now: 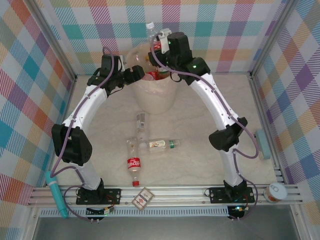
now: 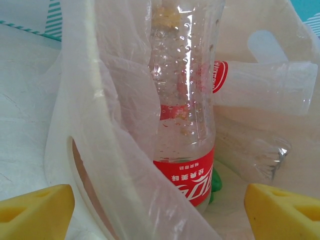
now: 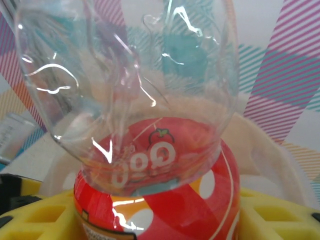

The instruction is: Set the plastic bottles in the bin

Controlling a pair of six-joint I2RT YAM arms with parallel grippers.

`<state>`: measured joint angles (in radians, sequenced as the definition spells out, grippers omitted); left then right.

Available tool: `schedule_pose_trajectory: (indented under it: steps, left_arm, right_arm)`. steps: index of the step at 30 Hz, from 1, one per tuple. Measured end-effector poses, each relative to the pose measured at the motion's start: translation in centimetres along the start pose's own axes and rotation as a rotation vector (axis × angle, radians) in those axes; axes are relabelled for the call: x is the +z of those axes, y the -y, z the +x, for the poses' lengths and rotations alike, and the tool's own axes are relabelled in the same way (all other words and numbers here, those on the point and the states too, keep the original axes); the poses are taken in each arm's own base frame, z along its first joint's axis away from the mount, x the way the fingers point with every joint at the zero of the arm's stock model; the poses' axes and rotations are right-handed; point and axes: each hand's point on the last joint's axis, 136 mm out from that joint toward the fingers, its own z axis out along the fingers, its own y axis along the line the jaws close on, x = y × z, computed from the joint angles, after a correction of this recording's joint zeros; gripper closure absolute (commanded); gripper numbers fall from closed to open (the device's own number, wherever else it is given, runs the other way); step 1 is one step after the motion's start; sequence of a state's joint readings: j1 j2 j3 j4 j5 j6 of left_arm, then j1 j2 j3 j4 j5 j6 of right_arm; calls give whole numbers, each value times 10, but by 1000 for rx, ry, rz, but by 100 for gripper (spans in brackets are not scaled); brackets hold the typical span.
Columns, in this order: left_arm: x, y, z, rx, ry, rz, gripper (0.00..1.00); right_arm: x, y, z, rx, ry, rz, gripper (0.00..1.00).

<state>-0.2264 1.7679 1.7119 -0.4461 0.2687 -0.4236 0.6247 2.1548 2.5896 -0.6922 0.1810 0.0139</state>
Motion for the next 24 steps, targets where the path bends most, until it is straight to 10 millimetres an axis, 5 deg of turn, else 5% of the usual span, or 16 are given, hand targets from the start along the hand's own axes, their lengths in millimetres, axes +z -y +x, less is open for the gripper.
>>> schedule_pose_trajectory:
  steps: [6,16,20,24]
  left_arm:
    - [-2,-1,0,7,-13,-15,12]
    - [-19,-7,-8,80,-22,-81,0]
    - [-47,-6,-21,149,21,-124,0]
    - [-108,6,-39,228,132,-176,0]
  right_arm:
    - [29,-6,46,-7,-111,-30,33]
    - [44,-15,54,9,-120,-78,8]
    - [39,-16,36,20,-74,-83,2]
    - [29,-14,21,29,-40,-80,1]
